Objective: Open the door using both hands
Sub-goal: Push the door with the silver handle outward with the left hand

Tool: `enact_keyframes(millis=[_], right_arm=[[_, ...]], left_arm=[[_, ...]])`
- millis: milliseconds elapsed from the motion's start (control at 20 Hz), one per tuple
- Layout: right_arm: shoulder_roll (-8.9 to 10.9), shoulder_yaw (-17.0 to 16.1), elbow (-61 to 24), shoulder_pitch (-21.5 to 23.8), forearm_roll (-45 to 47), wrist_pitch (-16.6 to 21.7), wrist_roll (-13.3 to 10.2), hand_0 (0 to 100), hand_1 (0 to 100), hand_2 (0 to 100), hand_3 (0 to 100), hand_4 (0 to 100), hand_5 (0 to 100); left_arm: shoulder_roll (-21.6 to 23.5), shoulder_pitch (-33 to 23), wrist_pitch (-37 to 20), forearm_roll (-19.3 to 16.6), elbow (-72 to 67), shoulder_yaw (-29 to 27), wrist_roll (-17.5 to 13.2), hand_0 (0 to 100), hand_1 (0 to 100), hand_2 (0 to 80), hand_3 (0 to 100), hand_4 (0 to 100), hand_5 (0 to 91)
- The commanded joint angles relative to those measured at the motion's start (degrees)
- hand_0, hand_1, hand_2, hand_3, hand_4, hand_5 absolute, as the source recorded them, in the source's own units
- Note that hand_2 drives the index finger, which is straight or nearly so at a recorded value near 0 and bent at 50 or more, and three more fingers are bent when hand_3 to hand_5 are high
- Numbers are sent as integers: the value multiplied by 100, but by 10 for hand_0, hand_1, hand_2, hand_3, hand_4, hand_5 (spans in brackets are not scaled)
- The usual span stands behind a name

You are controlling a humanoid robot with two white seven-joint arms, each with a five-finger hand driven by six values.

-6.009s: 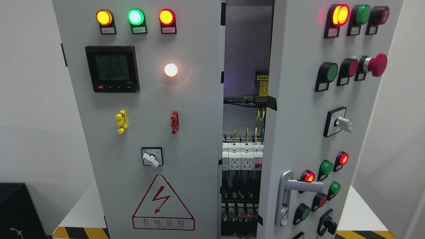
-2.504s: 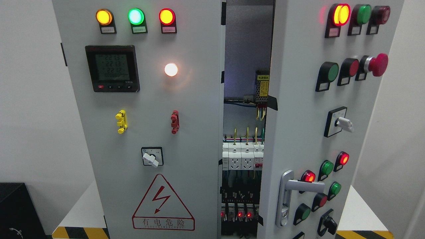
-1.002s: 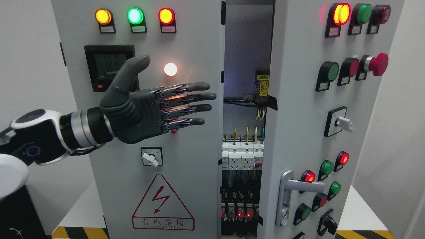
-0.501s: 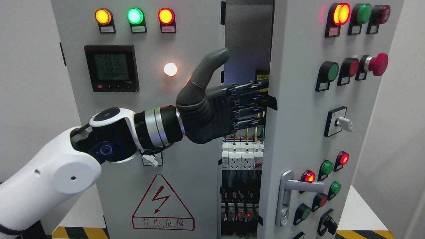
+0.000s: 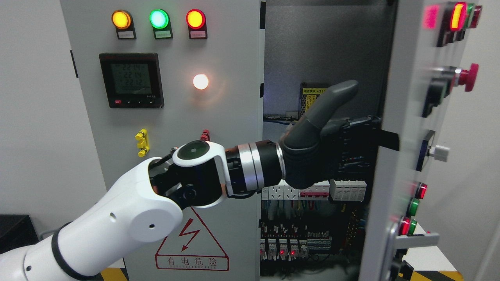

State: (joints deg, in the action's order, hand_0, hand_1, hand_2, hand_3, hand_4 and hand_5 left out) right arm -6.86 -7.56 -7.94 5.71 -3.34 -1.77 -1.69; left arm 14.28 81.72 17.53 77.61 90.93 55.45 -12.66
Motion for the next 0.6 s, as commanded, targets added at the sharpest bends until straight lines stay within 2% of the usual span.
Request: enact_keyframes(millis=[0, 150, 351, 451, 551], right_arm=[[0, 0, 3, 0, 0, 1, 2, 0, 0, 0, 0, 0, 0], [0, 0, 3, 0, 0, 1, 2, 0, 0, 0, 0, 0, 0], [0, 0, 3, 0, 0, 1, 2, 0, 0, 0, 0, 0, 0], [0, 0, 3, 0, 0, 1, 2, 0, 0, 0, 0, 0, 0], [0, 0, 3, 0, 0, 1, 2, 0, 0, 0, 0, 0, 0]], left_arm=[[-1444, -41, -21, -211, -40, 27, 115, 0, 0, 0, 0, 0, 0], [-1909, -51, -21, -369, -373, 105, 132, 0, 0, 0, 0, 0, 0], [-2498, -24, -83, -843, -847, 351, 132, 0, 0, 0, 0, 0, 0], [-2535, 2, -196, -871, -1042, 544, 202, 0, 0, 0, 0, 0, 0], [-2544, 2, -573, -862, -1068, 913, 412, 0, 0, 0, 0, 0, 0]])
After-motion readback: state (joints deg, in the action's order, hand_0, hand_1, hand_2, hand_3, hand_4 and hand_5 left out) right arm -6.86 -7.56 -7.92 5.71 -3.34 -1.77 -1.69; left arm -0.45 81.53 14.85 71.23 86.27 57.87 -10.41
